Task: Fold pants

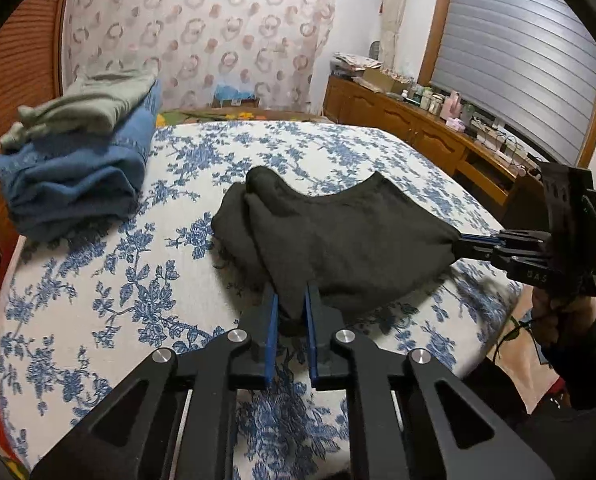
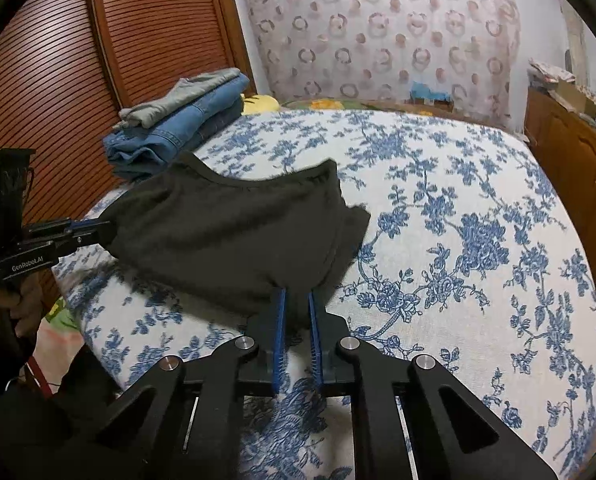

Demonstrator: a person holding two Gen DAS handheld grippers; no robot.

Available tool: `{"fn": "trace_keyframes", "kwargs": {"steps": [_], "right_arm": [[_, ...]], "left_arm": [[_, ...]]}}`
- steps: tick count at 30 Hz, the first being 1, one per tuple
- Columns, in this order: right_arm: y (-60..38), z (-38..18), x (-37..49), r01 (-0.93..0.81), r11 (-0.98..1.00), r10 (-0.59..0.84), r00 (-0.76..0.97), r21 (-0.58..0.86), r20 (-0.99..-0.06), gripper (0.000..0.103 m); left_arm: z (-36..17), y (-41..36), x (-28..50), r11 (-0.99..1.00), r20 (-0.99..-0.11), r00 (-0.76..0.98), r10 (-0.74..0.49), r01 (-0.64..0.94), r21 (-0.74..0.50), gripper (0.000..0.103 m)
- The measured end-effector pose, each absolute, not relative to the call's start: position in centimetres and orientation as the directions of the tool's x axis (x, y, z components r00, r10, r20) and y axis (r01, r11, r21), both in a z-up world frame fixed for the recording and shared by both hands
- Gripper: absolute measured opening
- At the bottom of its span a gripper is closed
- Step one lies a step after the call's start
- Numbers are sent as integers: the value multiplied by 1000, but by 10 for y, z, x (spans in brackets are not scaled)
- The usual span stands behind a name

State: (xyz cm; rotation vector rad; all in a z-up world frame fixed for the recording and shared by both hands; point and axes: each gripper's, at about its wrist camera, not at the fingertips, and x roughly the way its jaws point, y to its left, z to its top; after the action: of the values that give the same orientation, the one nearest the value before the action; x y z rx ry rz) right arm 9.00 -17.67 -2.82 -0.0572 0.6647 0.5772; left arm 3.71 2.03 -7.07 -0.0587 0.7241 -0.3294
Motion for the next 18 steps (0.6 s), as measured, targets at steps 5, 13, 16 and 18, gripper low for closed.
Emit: {"fn": "trace_keyframes", "kwargs": {"steps": [5,13,16,18], "right_arm": [[-183,-25,73,-533,836,496,635,129,-592,10],[-189,-17,47,-542,831,501,630,125,-593,10],[-188,-19,42,-545,832,489,627,108,-606,10],[-188,-21,42,-546,830,488,619,109,-615,10]], "left_arm": [[-69,20,22,943,-645,692,-325,293,-160,13],[-69,15,1,938,-663,675,-325,318,-136,13],[-72,13,-2,939,-669,671,-319,321,-125,13],[-74,13,-2,940,-676,667,-313,318,-121,13]]}}
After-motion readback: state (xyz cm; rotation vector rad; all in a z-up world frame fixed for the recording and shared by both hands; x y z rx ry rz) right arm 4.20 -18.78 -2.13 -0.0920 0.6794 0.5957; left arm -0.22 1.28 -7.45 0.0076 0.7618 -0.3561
